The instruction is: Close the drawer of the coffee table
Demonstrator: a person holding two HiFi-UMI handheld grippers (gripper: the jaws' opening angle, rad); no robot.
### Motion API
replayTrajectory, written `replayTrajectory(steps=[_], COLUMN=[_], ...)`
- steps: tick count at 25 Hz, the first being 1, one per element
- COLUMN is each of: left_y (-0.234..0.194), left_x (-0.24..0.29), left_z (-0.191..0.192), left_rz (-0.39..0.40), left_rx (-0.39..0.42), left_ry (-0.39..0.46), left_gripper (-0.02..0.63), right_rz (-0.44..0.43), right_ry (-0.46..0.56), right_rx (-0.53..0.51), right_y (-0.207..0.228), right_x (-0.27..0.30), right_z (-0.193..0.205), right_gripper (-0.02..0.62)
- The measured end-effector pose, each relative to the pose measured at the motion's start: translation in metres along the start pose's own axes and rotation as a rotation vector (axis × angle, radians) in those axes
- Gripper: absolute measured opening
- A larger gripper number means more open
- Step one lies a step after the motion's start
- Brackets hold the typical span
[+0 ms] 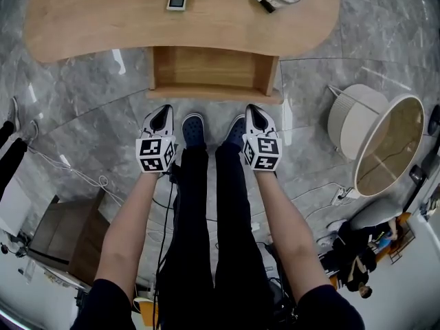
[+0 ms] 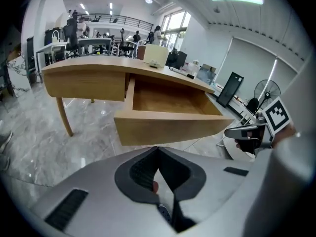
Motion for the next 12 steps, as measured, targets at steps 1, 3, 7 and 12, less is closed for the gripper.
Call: replayTrajectory(steps=[1, 3, 7, 12], left_y=[0.000, -0.001, -0.005, -0.011], left_x=[0.004, 0.012, 0.025, 0.028], left_z=[-0.001, -0.004, -0.012, -0.018], left_rz=[-0.001, 0.000, 0.009, 0.014], left_rx=[-0.001, -0.005, 0.009, -0.022], left_ry=[-0.002, -0.002, 0.012, 0.029], left_gripper=[0.025, 0.025, 0.025, 0.025], right_rz=[0.000, 0.003, 0.031, 0.049], right_ry=[-0.001, -0.002, 0.028, 0.079], right_rx=[0.007, 0.026, 0.068, 0.099], right_y=[0.001, 0.004, 0.010, 0.012], right_x=[0.002, 0.007, 0.012, 0.014], right_z=[0.000, 0.000, -0.003, -0.007], right_gripper=[0.026, 0.026, 0.026, 0.026])
Point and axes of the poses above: the fingertips, and each gripper's own axes: x forward along the fingers, y to its right, z out of its underside, the point moved 10 cm from there along -x, backward along the fingers, and after that the axes turned 6 degrees about -z, right-handed, at the moved point
